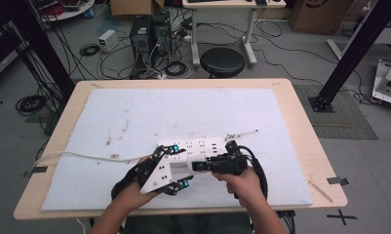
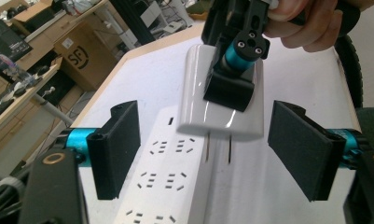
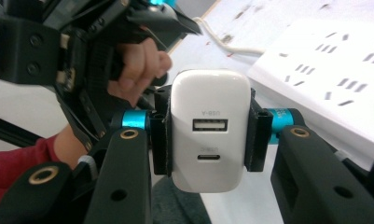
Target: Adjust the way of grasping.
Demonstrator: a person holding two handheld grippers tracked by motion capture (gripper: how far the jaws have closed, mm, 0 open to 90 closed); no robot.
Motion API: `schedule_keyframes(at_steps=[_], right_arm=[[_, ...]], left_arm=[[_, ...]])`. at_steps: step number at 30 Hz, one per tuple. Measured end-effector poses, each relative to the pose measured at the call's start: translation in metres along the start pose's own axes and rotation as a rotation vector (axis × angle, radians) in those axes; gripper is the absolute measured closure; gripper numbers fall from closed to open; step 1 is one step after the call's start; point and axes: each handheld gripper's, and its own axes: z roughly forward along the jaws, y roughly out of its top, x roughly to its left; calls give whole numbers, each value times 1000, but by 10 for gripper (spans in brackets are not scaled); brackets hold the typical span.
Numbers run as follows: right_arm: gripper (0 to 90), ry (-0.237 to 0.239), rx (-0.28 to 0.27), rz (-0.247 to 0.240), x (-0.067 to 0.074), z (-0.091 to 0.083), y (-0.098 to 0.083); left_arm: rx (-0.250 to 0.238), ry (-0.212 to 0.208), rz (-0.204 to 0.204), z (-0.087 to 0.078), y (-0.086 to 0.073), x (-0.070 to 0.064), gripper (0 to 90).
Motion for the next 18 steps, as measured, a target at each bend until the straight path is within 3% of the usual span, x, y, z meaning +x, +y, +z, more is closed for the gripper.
schedule_keyframes(at_steps=[8, 14, 18], right_arm=[[632, -75, -37, -53, 1, -18, 5], [632, -117, -64, -154, 4, -21, 11], [632, -168, -82, -222, 7, -20, 17]], left_arm=[[24, 61, -89, -21, -1, 19, 165], [16, 110, -155, -36, -9, 33, 165], [14, 138, -176, -44, -13, 39, 165]])
